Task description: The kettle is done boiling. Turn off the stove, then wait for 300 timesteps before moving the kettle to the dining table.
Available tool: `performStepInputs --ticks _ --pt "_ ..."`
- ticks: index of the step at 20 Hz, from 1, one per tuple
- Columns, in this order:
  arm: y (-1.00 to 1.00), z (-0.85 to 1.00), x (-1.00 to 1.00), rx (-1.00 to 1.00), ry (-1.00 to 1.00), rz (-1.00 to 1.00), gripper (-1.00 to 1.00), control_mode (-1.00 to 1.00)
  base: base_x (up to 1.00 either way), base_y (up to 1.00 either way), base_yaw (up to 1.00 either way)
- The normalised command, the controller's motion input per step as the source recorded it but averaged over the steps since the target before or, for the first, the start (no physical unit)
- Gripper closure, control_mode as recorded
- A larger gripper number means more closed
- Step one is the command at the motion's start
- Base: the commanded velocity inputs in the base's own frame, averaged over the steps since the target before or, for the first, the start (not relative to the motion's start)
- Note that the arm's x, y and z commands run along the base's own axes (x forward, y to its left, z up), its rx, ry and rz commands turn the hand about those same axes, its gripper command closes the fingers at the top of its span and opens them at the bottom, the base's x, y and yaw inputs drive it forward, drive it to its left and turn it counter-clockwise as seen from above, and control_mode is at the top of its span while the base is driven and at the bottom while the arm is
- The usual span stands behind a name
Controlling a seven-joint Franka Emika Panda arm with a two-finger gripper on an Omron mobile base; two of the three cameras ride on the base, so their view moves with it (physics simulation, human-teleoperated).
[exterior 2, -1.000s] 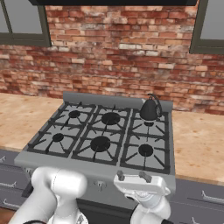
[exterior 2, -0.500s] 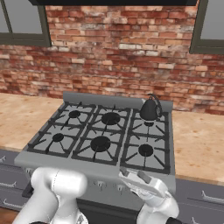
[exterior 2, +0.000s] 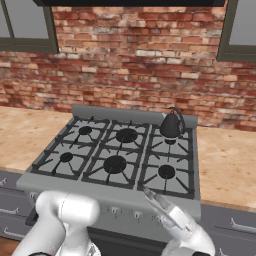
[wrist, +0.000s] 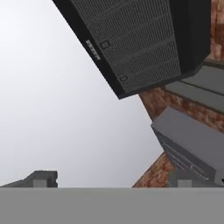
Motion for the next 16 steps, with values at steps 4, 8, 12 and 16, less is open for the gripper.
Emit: performStepInputs --ticks 4,8,12,16 --pt "0.03 0.01 0.30 -0.11 0.00 -0.27 -1.00 -1.00 0.00 0.00 0.00" --pt "0.05 0.00 0.41 -0.12 0.00 -0.25 -1.00 -1.00 0.00 0.00 0.00" --pt "0.05 0.00 0.44 -0.13 0.00 -0.23 -1.00 -1.00 0.00 0.00 0.00" --pt "0.01 0.00 0.41 -0.12 0.00 -0.19 -1.00 -1.00 0.00 0.00 0.00"
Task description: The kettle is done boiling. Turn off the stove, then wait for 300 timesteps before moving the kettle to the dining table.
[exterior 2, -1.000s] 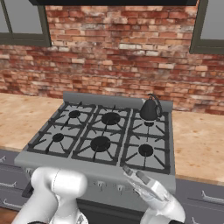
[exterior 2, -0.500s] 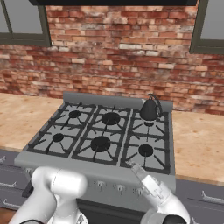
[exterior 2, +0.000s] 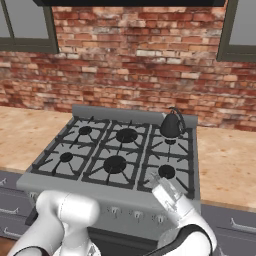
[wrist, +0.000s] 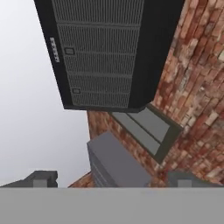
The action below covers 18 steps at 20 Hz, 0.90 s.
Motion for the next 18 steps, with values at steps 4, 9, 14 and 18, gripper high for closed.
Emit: performStepInputs --ticks 4,9,14,18 --pt "0.01 0.00 0.47 -0.14 0.00 -0.12 -1.00 -1.00 0.00 0.00 0.00" --pt "0.00 0.00 0.41 -0.17 0.00 -0.08 -1.00 -1.00 0.00 0.00 0.00" --pt "0.00 0.00 0.38 -0.21 0.00 -0.07 -1.00 -1.00 0.00 0.00 0.00" --pt "0.00 0.00 0.33 -0.29 -0.01 -0.06 -1.00 -1.00 0.00 0.00 0.00"
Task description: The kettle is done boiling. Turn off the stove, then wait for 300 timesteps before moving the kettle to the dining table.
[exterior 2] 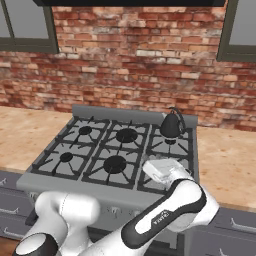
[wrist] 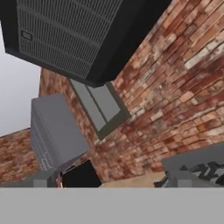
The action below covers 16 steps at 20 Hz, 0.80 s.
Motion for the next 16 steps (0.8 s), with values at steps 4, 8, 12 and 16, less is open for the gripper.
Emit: performStepInputs --ticks 4,8,12,16 --pt "0.00 0.00 0.27 -0.27 0.00 -0.09 -1.00 -1.00 0.00 0.00 0.00" --pt "0.00 0.00 0.25 -0.26 0.00 -0.10 -1.00 -1.00 0.00 0.00 0.00" --pt "-0.07 0.00 0.25 -0.23 0.00 -0.08 -1.00 -1.00 0.00 0.00 0.00" --pt "-0.09 0.00 0.24 -0.20 0.00 -0.09 -1.00 -1.00 0.00 0.00 0.00"
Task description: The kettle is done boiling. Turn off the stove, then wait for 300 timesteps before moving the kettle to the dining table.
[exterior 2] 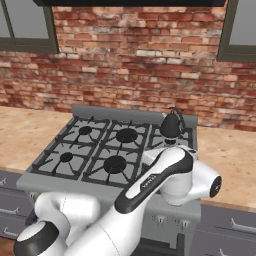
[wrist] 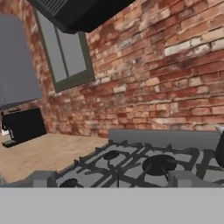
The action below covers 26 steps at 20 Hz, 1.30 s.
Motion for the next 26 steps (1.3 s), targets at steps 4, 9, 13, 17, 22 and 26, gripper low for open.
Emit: performStepInputs --ticks 4,9,13,17,22,26 --pt "-0.10 0.00 0.27 -0.18 0.00 -0.06 -1.00 -1.00 0.00 0.00 0.00" --pt "-0.06 0.00 0.38 -0.16 0.00 -0.01 -1.00 -1.00 0.00 0.00 0.00" --pt "-0.04 -0.11 0.23 -0.06 0.00 0.00 -1.00 -1.00 0.00 0.00 0.00" --pt "-0.03 -0.05 0.33 -0.03 0.04 0.00 -1.00 -1.00 0.00 0.00 0.00" --pt "-0.14 0.00 0.43 0.00 0.02 0.00 -1.00 -1.00 0.00 0.00 0.00" --pt "-0.18 0.00 0.47 0.00 0.01 0.00 -1.00 -1.00 0.00 0.00 0.00"
